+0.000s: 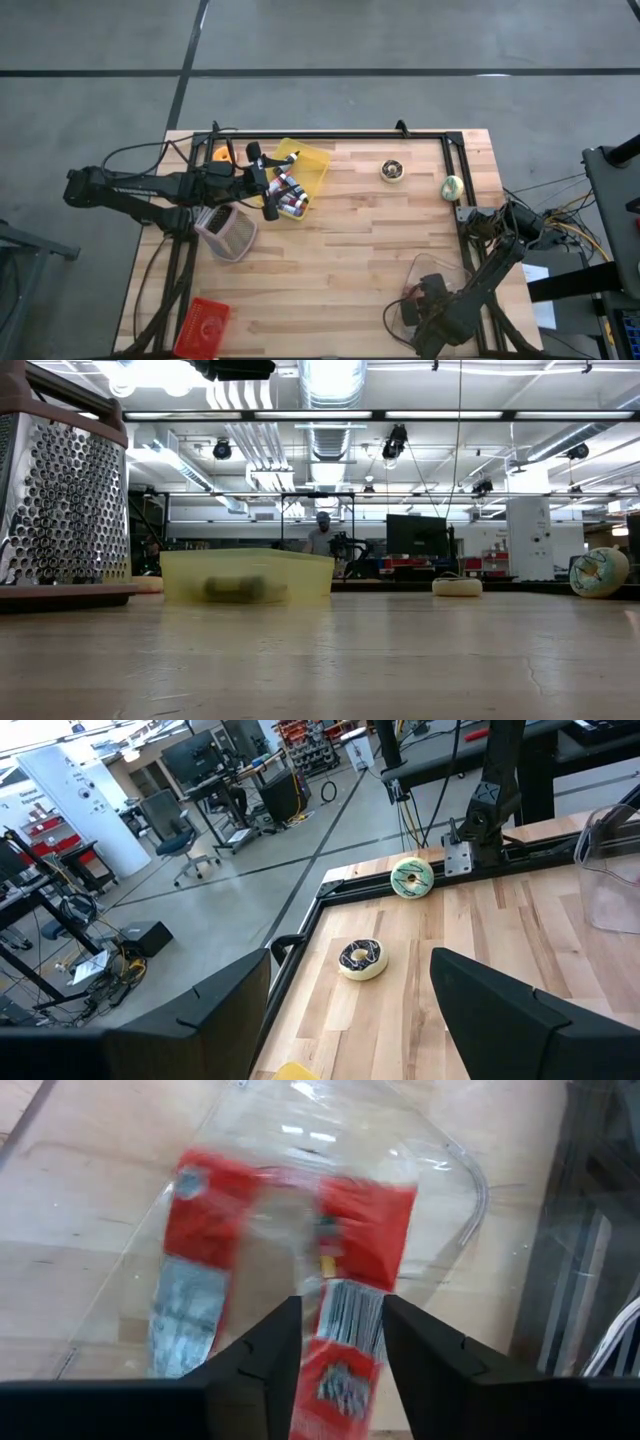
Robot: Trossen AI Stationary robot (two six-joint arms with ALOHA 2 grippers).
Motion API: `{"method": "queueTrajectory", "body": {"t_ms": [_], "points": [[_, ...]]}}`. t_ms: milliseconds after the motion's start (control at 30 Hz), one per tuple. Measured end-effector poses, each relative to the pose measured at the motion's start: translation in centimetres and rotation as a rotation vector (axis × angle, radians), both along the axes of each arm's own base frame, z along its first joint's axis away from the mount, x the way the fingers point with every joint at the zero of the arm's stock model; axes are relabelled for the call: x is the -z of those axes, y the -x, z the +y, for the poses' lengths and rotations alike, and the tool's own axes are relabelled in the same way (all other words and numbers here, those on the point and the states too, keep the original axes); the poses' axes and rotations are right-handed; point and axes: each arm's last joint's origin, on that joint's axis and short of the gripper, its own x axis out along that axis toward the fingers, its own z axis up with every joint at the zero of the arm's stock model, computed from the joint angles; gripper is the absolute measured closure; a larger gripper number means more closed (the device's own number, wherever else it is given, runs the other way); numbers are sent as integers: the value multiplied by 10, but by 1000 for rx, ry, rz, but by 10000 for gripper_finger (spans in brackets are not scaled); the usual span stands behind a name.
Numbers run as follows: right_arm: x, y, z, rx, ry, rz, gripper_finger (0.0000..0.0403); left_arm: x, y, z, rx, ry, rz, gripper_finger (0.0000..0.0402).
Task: Pick & Place Food Item
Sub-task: Put the red popcorn bag into the transparent bin, then put the black donut into the red bin
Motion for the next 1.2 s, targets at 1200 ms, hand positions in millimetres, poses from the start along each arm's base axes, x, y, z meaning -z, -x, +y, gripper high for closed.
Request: {"method": "queueTrajectory", "body": {"t_ms": [1200], "points": [[-21, 1, -4, -6, -7, -27, 243, 0, 0, 0, 0, 0, 0, 122]]}}
